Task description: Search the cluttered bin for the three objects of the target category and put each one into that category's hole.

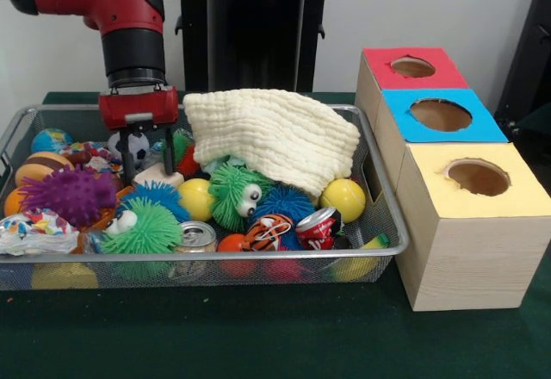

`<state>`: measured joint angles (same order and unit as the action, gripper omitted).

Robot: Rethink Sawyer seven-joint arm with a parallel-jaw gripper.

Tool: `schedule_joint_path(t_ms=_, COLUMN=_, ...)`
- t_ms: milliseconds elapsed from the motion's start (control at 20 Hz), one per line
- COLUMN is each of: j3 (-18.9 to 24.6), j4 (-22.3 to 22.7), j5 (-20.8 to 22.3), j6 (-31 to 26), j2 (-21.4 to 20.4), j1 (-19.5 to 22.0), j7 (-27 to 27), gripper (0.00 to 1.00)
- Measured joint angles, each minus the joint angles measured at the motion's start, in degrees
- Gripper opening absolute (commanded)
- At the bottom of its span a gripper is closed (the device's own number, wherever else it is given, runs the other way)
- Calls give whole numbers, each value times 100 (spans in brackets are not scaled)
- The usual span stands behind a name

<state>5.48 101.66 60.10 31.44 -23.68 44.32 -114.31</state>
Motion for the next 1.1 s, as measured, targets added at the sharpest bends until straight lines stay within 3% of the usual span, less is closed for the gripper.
schedule_joint_path(t_ms=350, j3=-323, j4=-25, j5=-258, j6=32, j2=7, j1=-325, j7=0, gripper=100)
schedule_joint_path(t_ms=1100, j3=-702, j4=39, j5=-498, j6=228, j2=52, j1=-464, j7=0, gripper=100)
